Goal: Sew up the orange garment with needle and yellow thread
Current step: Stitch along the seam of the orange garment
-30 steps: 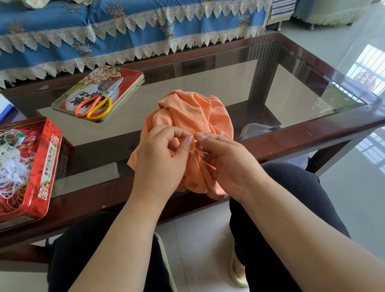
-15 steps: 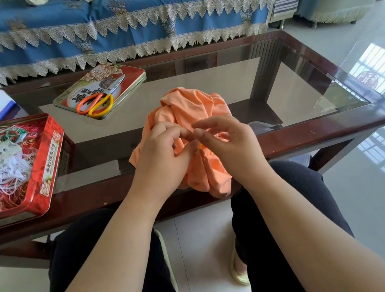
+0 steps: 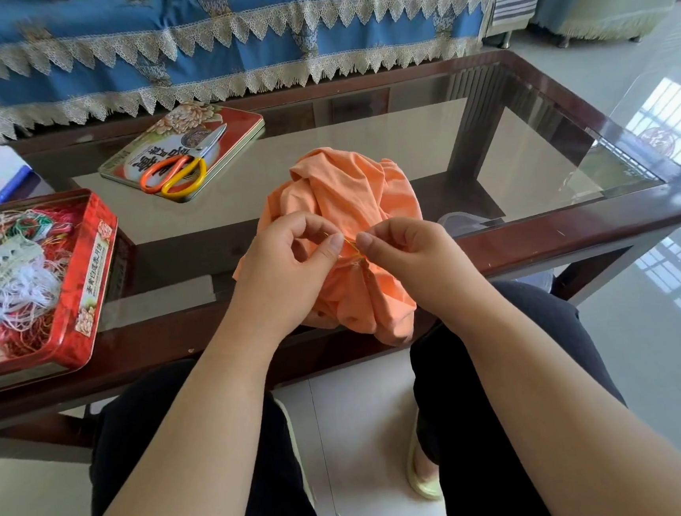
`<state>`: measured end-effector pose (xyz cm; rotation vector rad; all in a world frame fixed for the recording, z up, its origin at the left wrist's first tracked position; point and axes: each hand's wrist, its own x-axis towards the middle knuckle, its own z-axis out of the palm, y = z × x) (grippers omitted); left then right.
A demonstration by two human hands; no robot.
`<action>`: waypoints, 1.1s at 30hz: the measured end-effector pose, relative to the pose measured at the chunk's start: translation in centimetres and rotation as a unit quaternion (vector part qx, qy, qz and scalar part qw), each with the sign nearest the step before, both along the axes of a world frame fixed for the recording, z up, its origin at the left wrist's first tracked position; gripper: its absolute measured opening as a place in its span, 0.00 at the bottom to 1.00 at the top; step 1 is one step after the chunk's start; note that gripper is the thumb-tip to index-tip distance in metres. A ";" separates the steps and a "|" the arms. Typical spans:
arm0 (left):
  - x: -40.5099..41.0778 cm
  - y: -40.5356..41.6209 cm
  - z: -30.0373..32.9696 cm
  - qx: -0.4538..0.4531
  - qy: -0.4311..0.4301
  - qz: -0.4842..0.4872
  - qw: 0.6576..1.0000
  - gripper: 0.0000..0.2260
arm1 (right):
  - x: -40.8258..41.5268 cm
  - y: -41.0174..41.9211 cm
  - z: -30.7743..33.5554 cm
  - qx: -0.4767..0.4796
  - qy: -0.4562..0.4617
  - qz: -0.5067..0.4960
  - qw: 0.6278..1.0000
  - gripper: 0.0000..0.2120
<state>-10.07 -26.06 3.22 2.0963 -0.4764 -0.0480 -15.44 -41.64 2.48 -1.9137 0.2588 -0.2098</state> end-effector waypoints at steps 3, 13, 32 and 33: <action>0.1 0.2 0.2 -0.037 0.052 0.007 0.998 0.02 | 0.0 -0.1 -0.1 0.005 0.016 0.003 1.000 0.13; 0.1 0.4 0.5 0.002 0.040 -0.019 0.999 0.10 | 0.0 0.1 -0.4 -0.058 -0.004 -0.013 0.998 0.10; -0.5 -0.5 0.5 -0.098 0.117 0.059 0.986 0.10 | -0.1 0.4 0.6 0.031 -0.053 -0.025 0.998 0.11; -0.6 -0.6 0.6 -0.092 0.113 0.053 0.988 0.10 | 0.0 0.5 0.7 0.031 -0.059 -0.027 0.997 0.10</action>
